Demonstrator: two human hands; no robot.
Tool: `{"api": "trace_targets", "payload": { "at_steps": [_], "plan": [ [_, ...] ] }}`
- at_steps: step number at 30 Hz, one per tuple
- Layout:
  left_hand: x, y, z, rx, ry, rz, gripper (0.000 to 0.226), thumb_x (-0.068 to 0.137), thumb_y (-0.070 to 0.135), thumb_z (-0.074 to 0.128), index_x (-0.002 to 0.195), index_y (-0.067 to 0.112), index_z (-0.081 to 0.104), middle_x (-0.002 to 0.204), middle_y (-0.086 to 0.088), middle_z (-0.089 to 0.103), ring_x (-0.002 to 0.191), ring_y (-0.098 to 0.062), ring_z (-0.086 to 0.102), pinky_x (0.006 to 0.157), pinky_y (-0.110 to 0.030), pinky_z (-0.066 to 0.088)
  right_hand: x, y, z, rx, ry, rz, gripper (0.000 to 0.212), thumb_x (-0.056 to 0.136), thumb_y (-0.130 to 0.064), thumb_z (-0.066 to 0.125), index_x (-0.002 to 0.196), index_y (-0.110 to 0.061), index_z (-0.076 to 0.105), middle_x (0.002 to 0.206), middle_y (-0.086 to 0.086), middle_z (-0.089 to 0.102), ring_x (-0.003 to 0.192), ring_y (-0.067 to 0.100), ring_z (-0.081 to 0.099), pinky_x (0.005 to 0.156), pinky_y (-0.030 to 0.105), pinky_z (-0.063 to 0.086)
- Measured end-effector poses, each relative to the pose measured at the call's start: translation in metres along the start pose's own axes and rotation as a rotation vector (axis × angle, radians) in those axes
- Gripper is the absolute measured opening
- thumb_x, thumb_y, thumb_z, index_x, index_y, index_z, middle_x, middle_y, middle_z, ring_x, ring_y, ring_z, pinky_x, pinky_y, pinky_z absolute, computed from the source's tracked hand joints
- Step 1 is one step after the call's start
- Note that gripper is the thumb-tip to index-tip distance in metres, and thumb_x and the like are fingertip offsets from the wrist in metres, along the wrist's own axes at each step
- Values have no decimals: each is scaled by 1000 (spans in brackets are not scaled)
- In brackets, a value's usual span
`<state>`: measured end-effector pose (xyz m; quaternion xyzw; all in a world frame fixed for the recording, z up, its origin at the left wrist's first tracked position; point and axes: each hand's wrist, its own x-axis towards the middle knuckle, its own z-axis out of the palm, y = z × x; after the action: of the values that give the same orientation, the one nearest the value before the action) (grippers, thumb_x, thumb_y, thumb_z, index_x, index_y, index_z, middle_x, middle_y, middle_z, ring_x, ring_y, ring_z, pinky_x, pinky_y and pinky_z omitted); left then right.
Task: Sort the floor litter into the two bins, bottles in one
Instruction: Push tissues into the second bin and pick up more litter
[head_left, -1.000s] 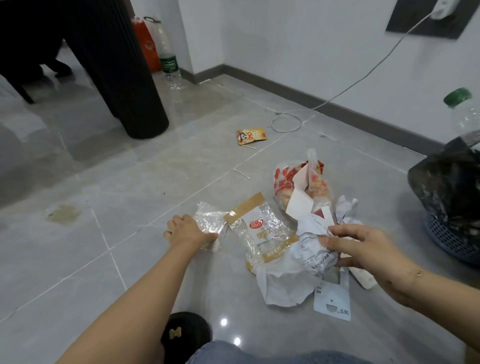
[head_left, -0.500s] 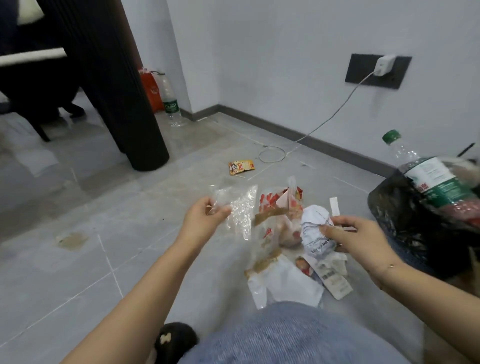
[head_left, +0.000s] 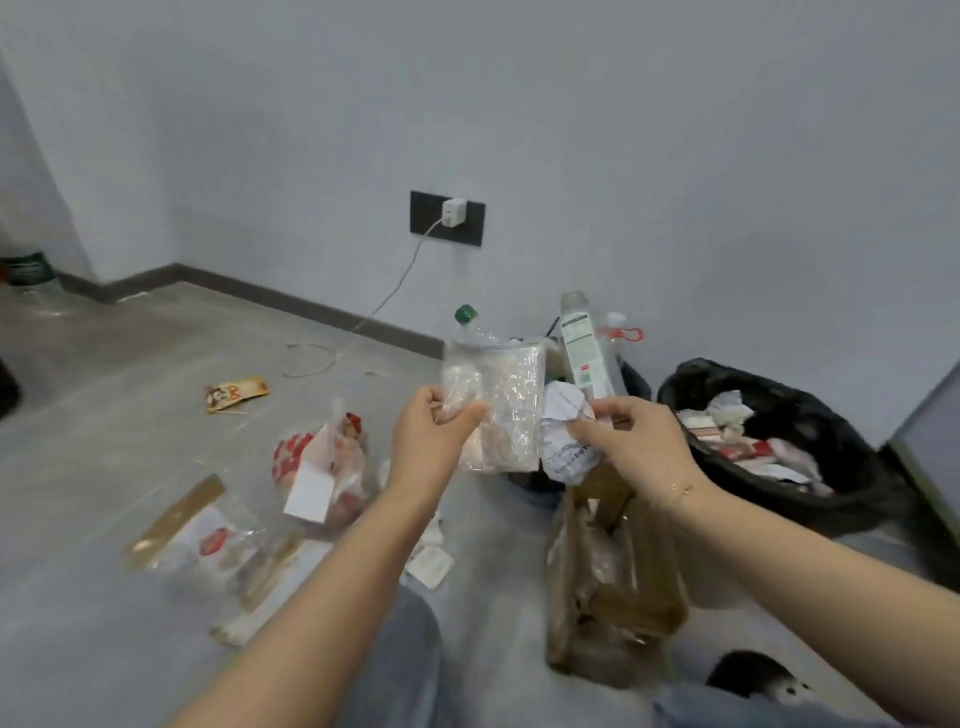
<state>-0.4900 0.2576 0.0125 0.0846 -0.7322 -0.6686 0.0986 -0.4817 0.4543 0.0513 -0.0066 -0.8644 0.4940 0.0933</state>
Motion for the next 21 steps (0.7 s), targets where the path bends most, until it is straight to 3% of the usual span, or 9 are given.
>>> {"api": "trace_targets", "payload": {
  "at_steps": [4, 7, 10, 13, 15, 18, 21],
  "plan": [
    [-6, -4, 60, -144, -114, -9, 28, 83, 27, 72, 104, 19, 55, 102, -7, 66, 84, -13, 62, 71, -25, 49, 10, 8, -66, -216, 24, -15, 9, 79, -22, 74, 86, -22, 68, 82, -2, 68, 77, 15, 64, 72, 31, 52],
    [-12, -9, 93, -177, -169, -34, 34, 84, 26, 72, 112, 18, 55, 106, -5, 67, 93, -17, 66, 83, -37, 55, 39, 20, -109, -494, 35, 0, 18, 80, -25, 71, 92, -11, 69, 81, 3, 65, 71, 16, 59, 62, 29, 45],
    [-24, -22, 112, -168, -223, -20, 30, 84, 21, 71, 110, 19, 55, 102, 2, 68, 89, -15, 68, 84, -42, 56, 76, 35, -139, -807, 5, 56, 26, 81, -25, 69, 95, -4, 68, 89, 14, 67, 83, 28, 61, 73, 35, 48],
    [-34, -46, 123, -141, -268, -5, 26, 84, 21, 71, 105, 23, 55, 100, 6, 68, 87, -13, 68, 81, -41, 57, 102, 61, -159, -988, -118, 209, 34, 79, -27, 72, 100, 0, 68, 85, 12, 65, 80, 27, 60, 73, 33, 49],
    [-36, -60, 126, -124, -278, 2, 25, 84, 21, 71, 103, 23, 56, 99, 7, 67, 88, -8, 67, 79, -35, 57, 102, 83, -167, -1047, -190, 299, 36, 79, -29, 74, 103, -3, 67, 97, 11, 68, 86, 25, 62, 78, 35, 52],
    [-35, -70, 129, -115, -303, -6, 23, 84, 18, 71, 100, 23, 56, 97, 9, 68, 82, 1, 66, 73, -25, 53, 93, 113, -175, -1085, -298, 322, 44, 80, -41, 71, 114, -14, 63, 112, 3, 62, 95, 22, 60, 74, 28, 47],
    [-32, -73, 132, -144, -314, -31, 23, 84, 17, 71, 101, 22, 57, 94, 8, 69, 84, -5, 68, 77, -33, 56, 93, 118, -183, -1038, -357, 292, 50, 79, -56, 65, 114, -21, 66, 110, -3, 65, 93, 18, 63, 79, 31, 52]
  ]
}}
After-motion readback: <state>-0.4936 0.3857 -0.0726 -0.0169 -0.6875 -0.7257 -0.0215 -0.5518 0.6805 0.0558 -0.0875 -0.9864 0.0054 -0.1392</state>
